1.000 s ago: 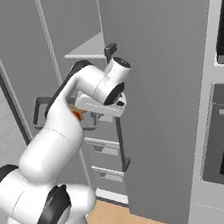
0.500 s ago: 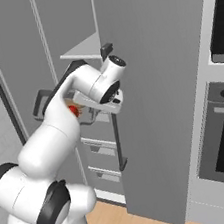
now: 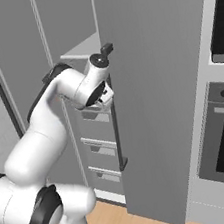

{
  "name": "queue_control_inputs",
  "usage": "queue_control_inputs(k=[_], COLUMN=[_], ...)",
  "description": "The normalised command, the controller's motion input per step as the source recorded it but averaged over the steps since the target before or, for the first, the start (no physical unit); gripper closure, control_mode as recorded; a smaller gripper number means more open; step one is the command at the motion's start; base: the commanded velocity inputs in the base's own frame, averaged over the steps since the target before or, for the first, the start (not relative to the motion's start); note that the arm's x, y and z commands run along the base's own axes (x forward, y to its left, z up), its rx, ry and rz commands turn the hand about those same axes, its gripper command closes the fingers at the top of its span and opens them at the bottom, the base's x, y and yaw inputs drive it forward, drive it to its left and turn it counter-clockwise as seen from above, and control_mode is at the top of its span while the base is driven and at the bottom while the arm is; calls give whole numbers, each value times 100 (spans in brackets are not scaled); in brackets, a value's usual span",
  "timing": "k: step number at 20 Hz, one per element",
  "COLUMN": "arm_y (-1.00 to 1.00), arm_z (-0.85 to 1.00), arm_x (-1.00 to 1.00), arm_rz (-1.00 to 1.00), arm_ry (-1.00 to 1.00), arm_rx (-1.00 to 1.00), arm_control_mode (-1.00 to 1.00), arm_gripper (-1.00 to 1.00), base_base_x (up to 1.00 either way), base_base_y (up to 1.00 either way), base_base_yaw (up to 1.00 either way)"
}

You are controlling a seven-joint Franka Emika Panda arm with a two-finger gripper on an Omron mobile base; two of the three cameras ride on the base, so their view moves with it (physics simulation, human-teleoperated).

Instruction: Take the meat container that has the chicken drumstick and place it on the second highest rack of the freezer. Then take the vegetable container that has the sweet potato and tomato and place it on the highest rack of the freezer.

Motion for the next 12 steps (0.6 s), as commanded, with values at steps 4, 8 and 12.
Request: queue_control_inputs(k=[4, 8, 12], arm_y=[18, 16, 9], arm_z=[42, 31, 27], arm_x=[11, -1, -4], arm_rz=[-65, -58, -52], arm_ry=[5, 0, 0], arm_rx=[18, 20, 20], arm_control_mode=[-100, -100, -100], arm_gripper=[100, 100, 100], base_base_x=[0, 0, 0], base_base_y=[0, 0, 0], base_base_yaw=[0, 0, 0])
